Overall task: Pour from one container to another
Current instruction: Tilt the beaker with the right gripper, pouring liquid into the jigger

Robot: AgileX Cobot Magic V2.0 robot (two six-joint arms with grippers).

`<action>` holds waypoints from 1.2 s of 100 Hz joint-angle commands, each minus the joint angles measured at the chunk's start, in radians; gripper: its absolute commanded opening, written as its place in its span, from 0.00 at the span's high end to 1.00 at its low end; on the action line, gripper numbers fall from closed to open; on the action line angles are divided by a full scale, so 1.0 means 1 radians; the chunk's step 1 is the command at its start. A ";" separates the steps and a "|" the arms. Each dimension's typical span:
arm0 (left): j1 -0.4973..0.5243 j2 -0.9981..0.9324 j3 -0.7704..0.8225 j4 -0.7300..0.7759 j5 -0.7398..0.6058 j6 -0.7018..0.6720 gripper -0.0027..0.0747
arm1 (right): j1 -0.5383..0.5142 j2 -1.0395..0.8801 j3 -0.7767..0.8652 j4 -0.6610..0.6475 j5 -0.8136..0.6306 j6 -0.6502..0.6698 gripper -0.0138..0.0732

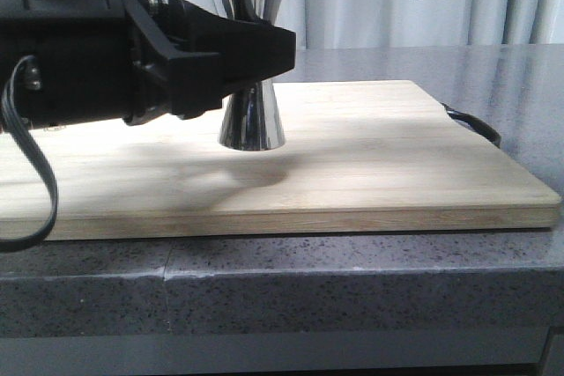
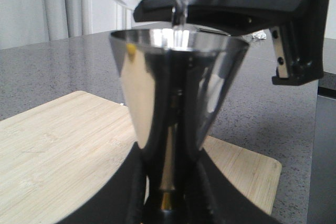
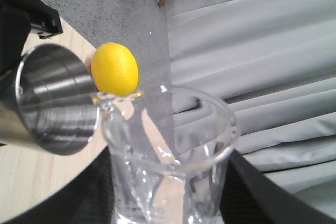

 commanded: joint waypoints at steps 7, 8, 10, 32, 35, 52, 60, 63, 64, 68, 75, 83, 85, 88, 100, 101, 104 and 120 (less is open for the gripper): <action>-0.007 -0.041 -0.023 -0.022 -0.080 0.001 0.99 | 0.001 -0.031 -0.039 0.028 -0.030 -0.034 0.51; -0.007 -0.041 -0.023 -0.022 -0.080 0.001 0.99 | 0.001 -0.031 -0.039 0.028 -0.030 -0.034 0.51; -0.007 -0.041 -0.023 -0.022 -0.080 0.001 0.99 | 0.001 -0.031 -0.039 0.028 -0.030 -0.034 0.51; -0.007 -0.041 -0.023 -0.022 -0.080 0.001 0.99 | 0.001 -0.031 -0.039 0.028 -0.030 -0.080 0.51; -0.007 -0.041 -0.023 -0.022 -0.080 0.001 0.99 | 0.001 -0.031 -0.039 0.028 -0.030 -0.085 0.51; -0.007 -0.041 -0.023 -0.022 -0.080 0.001 0.99 | 0.001 -0.031 -0.039 0.028 -0.030 -0.085 0.51; -0.007 -0.041 -0.023 -0.022 -0.080 0.001 0.99 | 0.001 -0.031 -0.039 0.028 -0.030 -0.114 0.51; -0.007 -0.041 -0.023 -0.022 -0.080 0.001 0.99 | 0.001 -0.031 -0.039 0.028 -0.030 -0.122 0.51; -0.007 -0.041 -0.023 -0.022 -0.080 0.001 0.99 | 0.001 -0.031 -0.039 0.028 -0.030 -0.124 0.51; -0.007 -0.041 -0.023 -0.022 -0.080 0.001 0.99 | 0.001 -0.031 -0.039 0.028 -0.030 -0.128 0.51; -0.007 -0.041 -0.023 -0.022 -0.080 0.001 0.99 | 0.001 -0.031 -0.039 0.028 -0.030 -0.129 0.51; -0.007 -0.041 -0.023 -0.022 -0.080 0.001 0.99 | 0.001 -0.031 -0.039 0.028 -0.030 -0.131 0.51; -0.007 -0.041 -0.023 -0.022 -0.080 0.001 0.99 | 0.001 -0.031 -0.039 0.028 -0.030 -0.133 0.51; -0.007 -0.041 -0.023 -0.022 -0.080 0.001 0.99 | 0.001 -0.031 -0.039 0.028 -0.030 -0.142 0.51; -0.007 -0.041 -0.023 -0.022 -0.080 0.001 0.99 | 0.001 -0.031 -0.039 0.028 -0.030 -0.167 0.51; -0.007 -0.041 -0.023 -0.022 -0.080 0.001 0.99 | 0.001 -0.031 -0.039 0.028 -0.030 -0.167 0.51; -0.007 -0.041 -0.023 -0.022 -0.080 0.001 0.99 | 0.001 -0.031 -0.039 0.028 -0.030 -0.167 0.51; -0.007 -0.041 -0.023 -0.022 -0.080 0.001 0.99 | 0.001 -0.031 -0.039 0.028 -0.030 -0.191 0.51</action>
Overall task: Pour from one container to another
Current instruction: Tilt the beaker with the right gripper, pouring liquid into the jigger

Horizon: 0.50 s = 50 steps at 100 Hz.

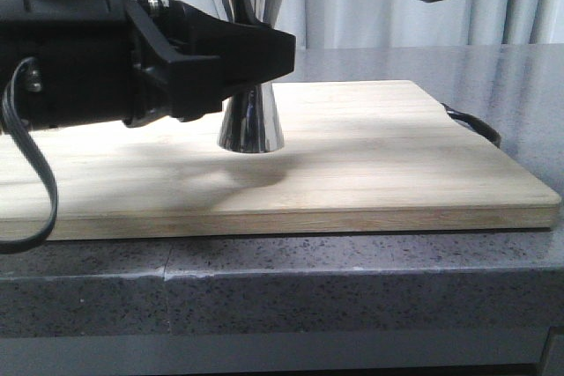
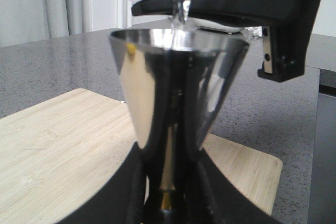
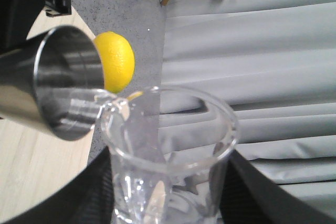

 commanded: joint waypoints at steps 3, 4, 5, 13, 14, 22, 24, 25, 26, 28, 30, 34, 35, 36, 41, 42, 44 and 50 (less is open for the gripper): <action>-0.007 -0.041 -0.023 -0.024 -0.086 0.001 0.99 | 0.001 -0.031 -0.039 0.030 -0.030 -0.018 0.51; -0.007 -0.041 -0.023 -0.024 -0.086 0.001 0.99 | 0.001 -0.031 -0.039 0.030 -0.030 -0.018 0.51; -0.007 -0.041 -0.023 -0.024 -0.086 0.001 0.99 | 0.001 -0.031 -0.039 0.030 -0.030 -0.018 0.51; -0.007 -0.041 -0.023 -0.024 -0.086 0.001 0.99 | 0.001 -0.031 -0.039 0.030 -0.030 -0.033 0.51; -0.007 -0.041 -0.023 -0.024 -0.086 0.001 0.99 | 0.001 -0.031 -0.039 0.030 -0.030 -0.036 0.51; -0.007 -0.041 -0.023 -0.024 -0.086 0.001 0.99 | 0.001 -0.031 -0.039 0.030 -0.030 -0.036 0.51; -0.007 -0.041 -0.023 -0.024 -0.086 0.001 0.99 | 0.001 -0.031 -0.039 0.030 -0.030 -0.036 0.51; -0.007 -0.041 -0.023 -0.024 -0.086 0.001 0.99 | 0.001 -0.031 -0.039 0.030 -0.030 -0.036 0.51; -0.007 -0.041 -0.023 -0.024 -0.086 0.001 0.99 | 0.001 -0.031 -0.039 0.030 -0.030 -0.036 0.51; -0.007 -0.041 -0.023 -0.024 -0.086 0.001 0.99 | 0.001 -0.031 -0.039 0.030 -0.030 -0.036 0.51; -0.007 -0.041 -0.023 -0.024 -0.086 0.001 0.99 | 0.001 -0.031 -0.039 0.030 -0.030 -0.036 0.51; -0.007 -0.041 -0.023 -0.024 -0.086 0.001 0.99 | 0.001 -0.031 -0.039 0.028 -0.030 -0.038 0.51; -0.007 -0.041 -0.023 -0.024 -0.086 0.001 0.99 | 0.001 -0.031 -0.039 0.028 -0.030 -0.041 0.51; -0.007 -0.041 -0.023 -0.024 -0.086 0.001 0.99 | 0.001 -0.031 -0.039 0.028 -0.030 -0.041 0.51; -0.007 -0.041 -0.023 -0.024 -0.086 0.001 0.99 | 0.001 -0.031 -0.039 0.028 -0.030 -0.048 0.51; -0.007 -0.041 -0.023 -0.024 -0.086 0.001 0.99 | 0.001 -0.031 -0.039 0.028 -0.030 -0.050 0.51; -0.007 -0.041 -0.023 -0.024 -0.086 0.001 0.99 | 0.001 -0.031 -0.039 0.028 -0.030 -0.050 0.51; -0.007 -0.041 -0.023 -0.024 -0.086 0.001 0.99 | 0.001 -0.031 -0.039 0.028 -0.030 -0.050 0.51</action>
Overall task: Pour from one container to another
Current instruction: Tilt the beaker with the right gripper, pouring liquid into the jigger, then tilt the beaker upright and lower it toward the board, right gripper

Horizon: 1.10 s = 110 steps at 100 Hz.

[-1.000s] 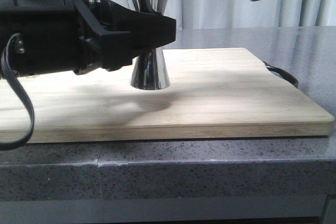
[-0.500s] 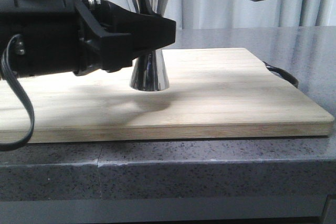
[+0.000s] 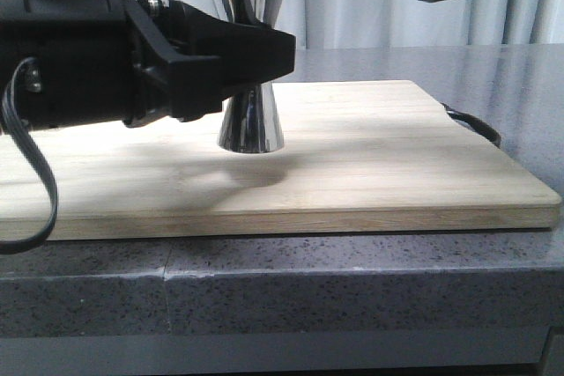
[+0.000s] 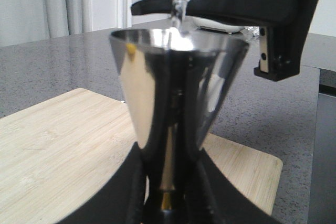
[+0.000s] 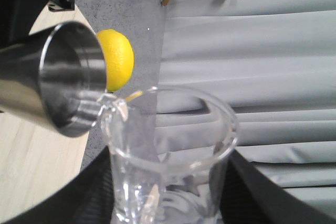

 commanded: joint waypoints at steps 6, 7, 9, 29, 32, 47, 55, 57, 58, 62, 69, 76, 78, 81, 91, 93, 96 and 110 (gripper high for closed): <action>-0.007 -0.041 -0.023 -0.024 -0.086 0.001 0.99 | 0.001 -0.031 -0.039 0.029 -0.030 -0.012 0.51; -0.007 -0.041 -0.023 -0.024 -0.086 0.001 0.99 | 0.001 -0.031 -0.039 0.029 -0.030 -0.012 0.51; -0.007 -0.041 -0.023 -0.024 -0.086 0.001 0.99 | 0.001 -0.031 -0.039 0.029 -0.030 -0.012 0.51; -0.007 -0.041 -0.023 -0.024 -0.086 0.001 0.99 | 0.001 -0.031 -0.039 0.029 -0.030 -0.035 0.51; -0.007 -0.041 -0.023 -0.024 -0.086 0.001 0.99 | 0.001 -0.031 -0.039 0.029 -0.030 -0.035 0.51; -0.007 -0.041 -0.023 -0.024 -0.086 0.001 0.99 | 0.001 -0.031 -0.039 0.039 -0.036 -0.029 0.51; -0.007 -0.041 -0.023 -0.024 -0.086 0.001 0.99 | 0.001 -0.031 -0.039 0.043 -0.045 0.002 0.51; -0.007 -0.041 -0.023 -0.024 -0.086 0.001 0.99 | 0.001 -0.031 -0.039 0.043 -0.048 0.017 0.51; -0.007 -0.041 -0.023 -0.024 -0.086 0.001 0.99 | 0.001 -0.031 -0.039 0.043 -0.051 0.021 0.51; -0.007 -0.041 -0.023 -0.024 -0.086 0.001 0.99 | 0.001 -0.031 -0.039 0.045 -0.059 0.055 0.51; -0.007 -0.041 -0.023 -0.024 -0.086 0.001 0.99 | 0.001 -0.031 -0.039 0.045 -0.065 0.107 0.51; -0.007 -0.041 -0.023 -0.024 -0.086 0.001 0.99 | 0.001 -0.031 -0.039 0.045 -0.065 0.144 0.51; -0.007 -0.041 -0.023 -0.024 -0.086 0.001 0.99 | 0.001 -0.031 -0.039 0.045 -0.065 0.154 0.51; -0.007 -0.041 -0.023 -0.024 -0.086 0.001 0.99 | 0.001 -0.031 -0.039 0.045 -0.067 0.166 0.51; -0.007 -0.041 -0.023 -0.024 -0.086 0.001 0.99 | 0.001 -0.031 -0.039 0.047 -0.069 0.245 0.51; -0.007 -0.041 -0.023 -0.024 -0.086 0.001 0.99 | 0.001 -0.031 -0.039 0.047 -0.069 0.265 0.51; -0.007 -0.041 -0.023 -0.024 -0.088 0.001 0.99 | 0.001 -0.031 -0.039 0.052 -0.071 0.292 0.51; -0.007 -0.041 -0.023 -0.024 -0.099 0.001 0.99 | 0.001 -0.031 -0.039 0.158 -0.072 0.373 0.51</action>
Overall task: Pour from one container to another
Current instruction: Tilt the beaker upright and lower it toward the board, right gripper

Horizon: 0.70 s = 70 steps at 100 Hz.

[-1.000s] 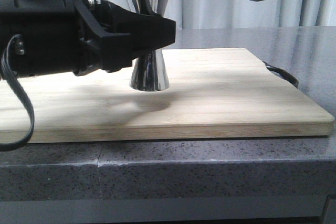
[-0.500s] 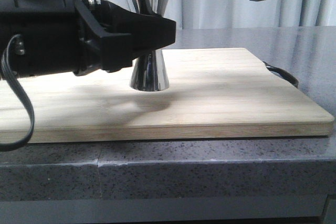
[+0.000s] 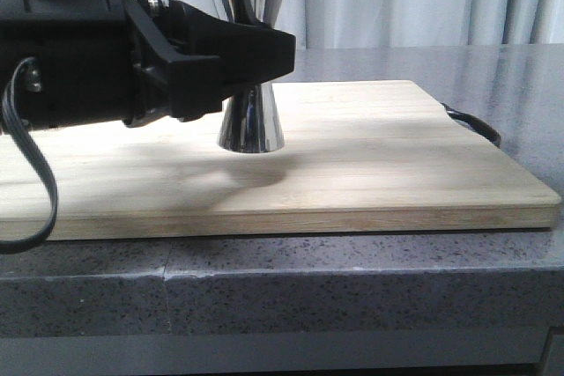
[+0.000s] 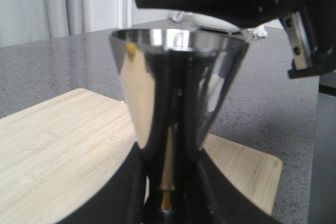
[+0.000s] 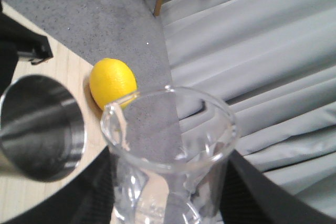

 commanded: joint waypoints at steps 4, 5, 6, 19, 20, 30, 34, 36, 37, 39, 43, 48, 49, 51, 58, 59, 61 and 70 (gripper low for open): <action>-0.007 -0.041 -0.023 -0.024 -0.102 0.001 0.99 | 0.001 -0.031 -0.039 0.150 -0.039 0.048 0.51; -0.007 -0.041 -0.023 -0.024 -0.104 0.001 0.99 | 0.001 -0.031 -0.039 0.169 -0.037 0.048 0.51; -0.007 -0.041 -0.023 -0.024 -0.104 0.001 0.99 | 0.001 -0.031 -0.039 0.178 -0.037 0.048 0.51; -0.007 -0.041 -0.023 -0.024 -0.109 0.001 0.99 | -0.026 -0.030 -0.039 0.346 -0.032 0.048 0.51; -0.007 -0.041 -0.023 -0.024 -0.109 0.001 0.99 | -0.028 -0.030 -0.039 0.354 -0.032 0.048 0.51; -0.007 -0.041 -0.023 -0.024 -0.109 0.001 0.99 | -0.057 -0.028 -0.039 0.477 -0.034 0.048 0.51; -0.007 -0.041 -0.023 -0.024 -0.109 0.001 0.99 | -0.066 -0.028 -0.039 0.521 -0.036 0.048 0.51; -0.007 -0.041 -0.023 -0.024 -0.109 0.001 0.99 | -0.073 -0.028 -0.039 0.549 -0.036 0.048 0.51; -0.007 -0.041 -0.023 -0.024 -0.109 0.001 0.99 | -0.077 -0.025 -0.039 0.568 -0.039 0.048 0.51; -0.007 -0.041 -0.023 -0.024 -0.109 0.001 0.99 | -0.080 -0.025 -0.039 0.594 -0.041 0.048 0.51; -0.007 -0.041 -0.023 -0.024 -0.110 0.001 0.99 | -0.088 -0.015 -0.039 0.645 -0.055 0.048 0.51; -0.007 -0.041 -0.023 -0.025 -0.110 0.001 0.99 | -0.098 -0.005 -0.039 0.703 -0.071 0.050 0.51; -0.007 -0.041 -0.023 -0.025 -0.110 0.001 0.99 | -0.098 -0.002 -0.039 0.710 -0.079 0.050 0.51; -0.007 -0.041 -0.023 -0.025 -0.110 0.001 0.99 | -0.100 0.006 -0.039 0.730 -0.086 0.053 0.51; -0.007 -0.041 -0.023 -0.025 -0.110 0.001 0.99 | -0.102 0.036 -0.039 0.778 -0.125 0.097 0.51; -0.007 -0.041 -0.023 -0.025 -0.110 0.001 0.99 | -0.102 0.043 -0.039 0.780 -0.132 0.101 0.51; -0.007 -0.041 -0.023 -0.025 -0.110 0.001 0.99 | -0.102 0.054 -0.039 0.784 -0.142 0.111 0.51; -0.007 -0.041 -0.023 -0.025 -0.110 0.001 0.99 | -0.102 0.101 -0.039 0.794 -0.184 0.138 0.51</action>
